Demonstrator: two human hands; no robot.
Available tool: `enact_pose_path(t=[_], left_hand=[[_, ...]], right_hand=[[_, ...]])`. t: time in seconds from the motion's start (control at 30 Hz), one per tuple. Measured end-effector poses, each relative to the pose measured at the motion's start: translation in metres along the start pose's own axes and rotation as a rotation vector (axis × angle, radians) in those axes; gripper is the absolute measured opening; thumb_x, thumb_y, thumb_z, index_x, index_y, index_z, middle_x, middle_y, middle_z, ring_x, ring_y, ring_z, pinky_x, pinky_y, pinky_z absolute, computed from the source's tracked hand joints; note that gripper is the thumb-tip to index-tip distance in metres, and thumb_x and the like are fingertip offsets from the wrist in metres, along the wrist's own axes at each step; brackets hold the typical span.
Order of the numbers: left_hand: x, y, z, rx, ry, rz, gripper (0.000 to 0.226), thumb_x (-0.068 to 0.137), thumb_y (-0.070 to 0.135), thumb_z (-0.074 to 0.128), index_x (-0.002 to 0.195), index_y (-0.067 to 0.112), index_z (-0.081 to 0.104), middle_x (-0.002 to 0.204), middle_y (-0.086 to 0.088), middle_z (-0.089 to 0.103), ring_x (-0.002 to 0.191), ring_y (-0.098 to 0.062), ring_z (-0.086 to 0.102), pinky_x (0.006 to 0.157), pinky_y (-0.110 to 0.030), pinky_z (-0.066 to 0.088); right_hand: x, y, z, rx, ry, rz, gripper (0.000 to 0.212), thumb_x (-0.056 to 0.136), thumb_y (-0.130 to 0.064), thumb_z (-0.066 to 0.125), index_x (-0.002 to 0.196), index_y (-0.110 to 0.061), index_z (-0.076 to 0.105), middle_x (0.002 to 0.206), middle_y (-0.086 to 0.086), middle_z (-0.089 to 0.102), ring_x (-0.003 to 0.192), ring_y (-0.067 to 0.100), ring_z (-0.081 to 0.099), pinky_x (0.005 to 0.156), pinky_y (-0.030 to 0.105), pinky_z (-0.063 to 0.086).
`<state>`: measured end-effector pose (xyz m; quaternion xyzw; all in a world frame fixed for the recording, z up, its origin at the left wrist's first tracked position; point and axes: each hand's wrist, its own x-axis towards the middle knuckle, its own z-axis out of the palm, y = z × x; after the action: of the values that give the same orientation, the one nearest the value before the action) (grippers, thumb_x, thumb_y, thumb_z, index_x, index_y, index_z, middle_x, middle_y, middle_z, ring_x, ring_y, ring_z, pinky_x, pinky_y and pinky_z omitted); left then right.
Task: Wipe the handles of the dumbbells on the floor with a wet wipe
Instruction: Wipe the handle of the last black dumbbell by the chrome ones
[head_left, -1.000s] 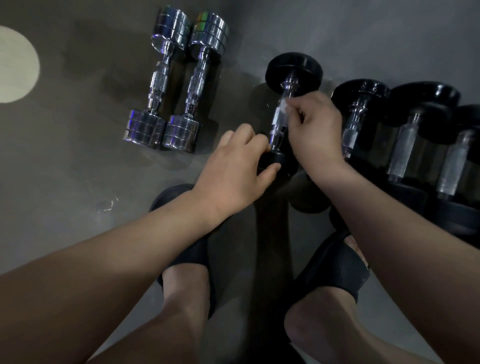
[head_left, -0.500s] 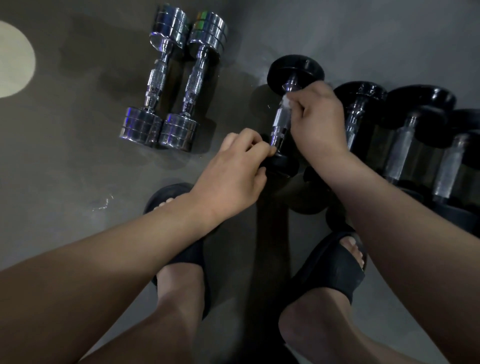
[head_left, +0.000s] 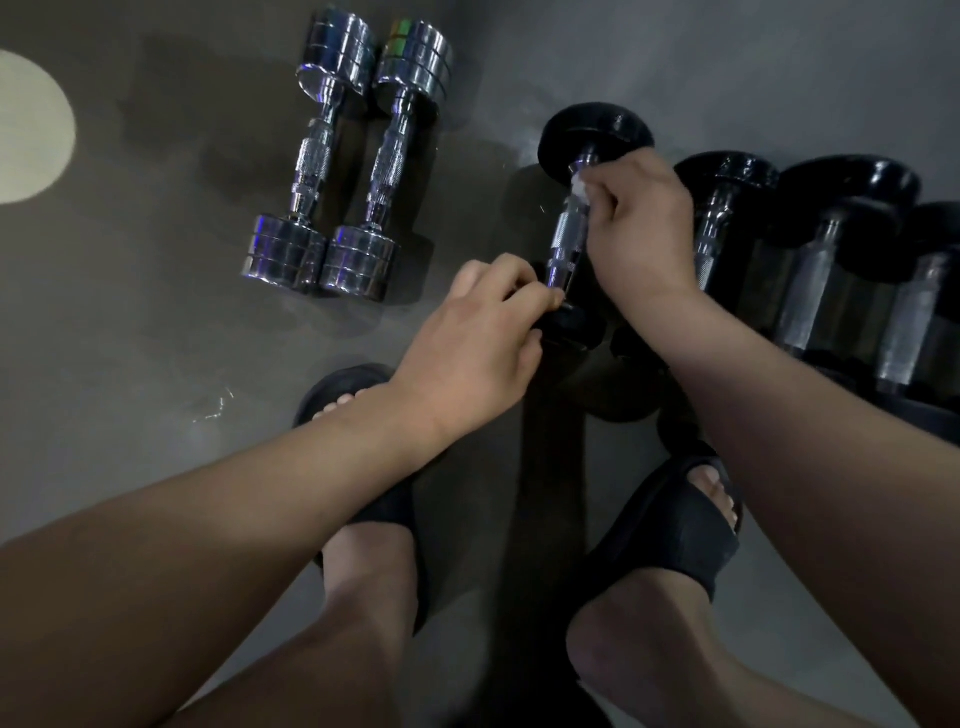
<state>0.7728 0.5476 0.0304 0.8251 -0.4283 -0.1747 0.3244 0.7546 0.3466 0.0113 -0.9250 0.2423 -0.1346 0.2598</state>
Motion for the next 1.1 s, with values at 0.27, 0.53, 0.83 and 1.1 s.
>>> enact_pose_path(t=[0.27,0.53,0.83,1.1], left_hand=[[-0.002,-0.001,0.000,-0.028,0.035,-0.016,0.029,0.088,0.013,0.065,0.117,0.015,0.065,0.116,-0.001,0.055,0.106,-0.023,0.049,0.077,-0.038,0.053],[-0.003,-0.005,0.002,-0.032,0.038,-0.011,0.029,0.090,0.015,0.065,0.120,0.016,0.065,0.117,0.001,0.054,0.106,-0.021,0.048,0.079,-0.043,0.054],[-0.002,-0.001,0.005,-0.016,0.041,0.028,0.033,0.091,0.015,0.066,0.124,0.017,0.067,0.117,0.000,0.056,0.108,-0.023,0.050,0.081,-0.038,0.053],[-0.006,-0.002,0.000,0.015,0.007,0.060,0.045,0.089,0.011,0.062,0.133,0.016,0.063,0.123,0.000,0.058,0.112,-0.023,0.051,0.092,-0.031,0.049]], right_hand=[[-0.029,0.008,-0.018,0.012,-0.222,-0.232,0.016,0.094,-0.007,0.063,0.102,-0.005,0.077,0.098,0.009,0.066,0.091,0.019,0.063,0.085,0.017,0.047],[-0.013,0.003,-0.015,-0.010,-0.164,-0.145,0.017,0.095,-0.010,0.061,0.101,-0.008,0.077,0.100,0.008,0.066,0.090,0.016,0.063,0.082,0.019,0.049],[0.007,0.009,-0.023,-0.015,-0.194,-0.141,0.016,0.093,-0.015,0.065,0.100,-0.012,0.079,0.099,0.007,0.067,0.087,0.015,0.063,0.082,0.010,0.043],[-0.015,0.008,-0.037,-0.053,-0.405,-0.325,0.017,0.093,-0.015,0.066,0.104,-0.012,0.079,0.100,0.005,0.069,0.092,0.019,0.066,0.086,0.028,0.051]])
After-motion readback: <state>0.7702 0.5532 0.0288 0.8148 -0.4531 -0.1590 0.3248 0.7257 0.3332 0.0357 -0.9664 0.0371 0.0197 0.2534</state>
